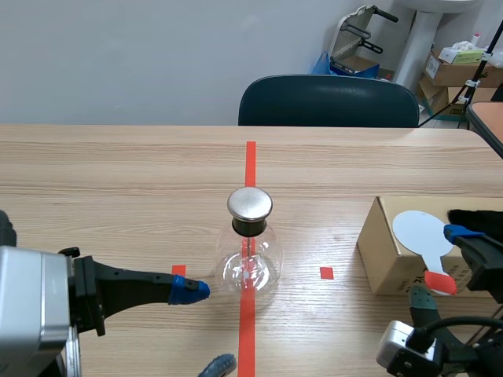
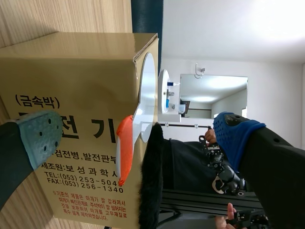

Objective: Do the electroscope experiment

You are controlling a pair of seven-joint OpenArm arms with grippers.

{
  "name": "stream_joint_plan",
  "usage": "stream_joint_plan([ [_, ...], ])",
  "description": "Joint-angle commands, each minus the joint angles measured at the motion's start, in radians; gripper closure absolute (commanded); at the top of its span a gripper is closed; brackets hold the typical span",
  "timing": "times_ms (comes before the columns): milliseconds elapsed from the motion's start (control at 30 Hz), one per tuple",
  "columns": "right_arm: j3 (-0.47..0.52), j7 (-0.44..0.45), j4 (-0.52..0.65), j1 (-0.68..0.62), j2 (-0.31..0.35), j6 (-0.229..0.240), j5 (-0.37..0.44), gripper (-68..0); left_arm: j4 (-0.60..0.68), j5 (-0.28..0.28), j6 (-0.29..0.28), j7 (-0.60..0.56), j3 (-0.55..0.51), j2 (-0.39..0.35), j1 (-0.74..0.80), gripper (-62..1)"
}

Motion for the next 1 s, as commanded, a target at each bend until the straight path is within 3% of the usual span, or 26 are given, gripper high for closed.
stream_joint_plan([
  [0,0.014,-0.004,0.006,0.006,0.0,-0.058,0.008,-67.9,0.009,-0.005,-0.008,-0.021,-0.001,0.0,0.011,-34.7],
  [533,0.014,-0.004,0.006,0.006,0.0,-0.058,0.008,-67.9,0.009,-0.005,-0.013,-0.022,-0.001,-0.009,0.011,-34.7],
  [967,0.012,0.012,0.008,-0.026,0.003,-0.058,0.007,-67.9,-0.129,-0.007,-0.064,-0.193,-0.001,-0.019,0.011,-34.7],
])
